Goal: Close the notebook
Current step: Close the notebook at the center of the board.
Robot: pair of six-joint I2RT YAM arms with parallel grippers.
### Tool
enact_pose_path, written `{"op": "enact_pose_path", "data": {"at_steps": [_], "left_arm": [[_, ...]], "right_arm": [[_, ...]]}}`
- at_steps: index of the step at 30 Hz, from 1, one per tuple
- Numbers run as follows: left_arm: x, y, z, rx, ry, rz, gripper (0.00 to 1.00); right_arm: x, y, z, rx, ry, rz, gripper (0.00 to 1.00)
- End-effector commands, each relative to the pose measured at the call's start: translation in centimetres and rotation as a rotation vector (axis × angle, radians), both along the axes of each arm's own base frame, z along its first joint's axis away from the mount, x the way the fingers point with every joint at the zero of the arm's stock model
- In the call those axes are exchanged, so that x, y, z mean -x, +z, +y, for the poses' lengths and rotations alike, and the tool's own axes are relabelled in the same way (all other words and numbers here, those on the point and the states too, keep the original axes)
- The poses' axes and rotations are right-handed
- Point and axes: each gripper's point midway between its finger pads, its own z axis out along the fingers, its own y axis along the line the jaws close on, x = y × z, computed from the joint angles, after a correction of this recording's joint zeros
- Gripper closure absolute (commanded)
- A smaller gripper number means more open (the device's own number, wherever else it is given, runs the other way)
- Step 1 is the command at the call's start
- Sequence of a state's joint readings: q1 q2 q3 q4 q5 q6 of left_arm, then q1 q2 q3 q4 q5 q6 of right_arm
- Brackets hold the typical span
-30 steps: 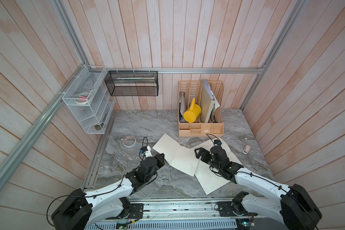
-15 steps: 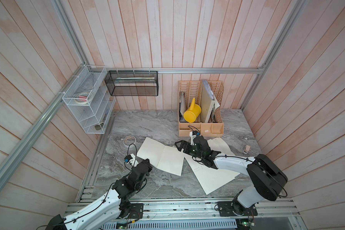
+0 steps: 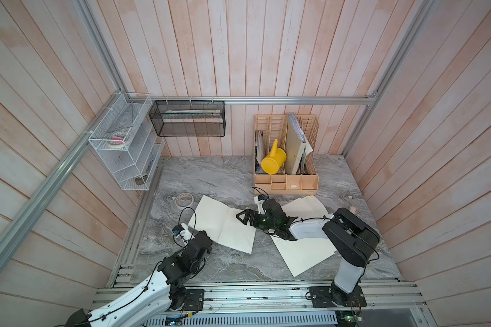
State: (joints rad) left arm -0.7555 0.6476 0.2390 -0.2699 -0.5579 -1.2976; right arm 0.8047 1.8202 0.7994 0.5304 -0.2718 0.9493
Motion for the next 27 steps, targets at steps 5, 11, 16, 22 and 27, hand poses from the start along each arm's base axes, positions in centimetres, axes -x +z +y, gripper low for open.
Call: {"op": "enact_pose_path", "data": {"at_steps": [5, 11, 16, 22, 27], "left_arm": [[-0.5, 0.4, -1.1, -0.022, -0.099, -0.087, 1.00], [-0.6, 1.2, -2.7, 0.012, -0.185, -0.161, 0.89], [-0.5, 2.3, -4.1, 0.044, -0.262, -0.245, 0.69], [-0.4, 2.9, -5.2, 0.049, -0.318, -0.277, 0.62], [-0.2, 2.7, -5.9, 0.067, -0.350, -0.272, 0.58]], "right_arm": [[0.5, -2.6, 0.5, 0.012, 0.032, 0.039, 0.02], [0.6, -3.8, 0.5, 0.016, 0.032, 0.050, 0.02], [0.6, -4.4, 0.5, 0.021, 0.033, 0.056, 0.02], [0.8, -4.8, 0.4, 0.025, 0.034, 0.062, 0.02], [0.9, -5.0, 0.3, 0.027, 0.034, 0.065, 0.02]]}}
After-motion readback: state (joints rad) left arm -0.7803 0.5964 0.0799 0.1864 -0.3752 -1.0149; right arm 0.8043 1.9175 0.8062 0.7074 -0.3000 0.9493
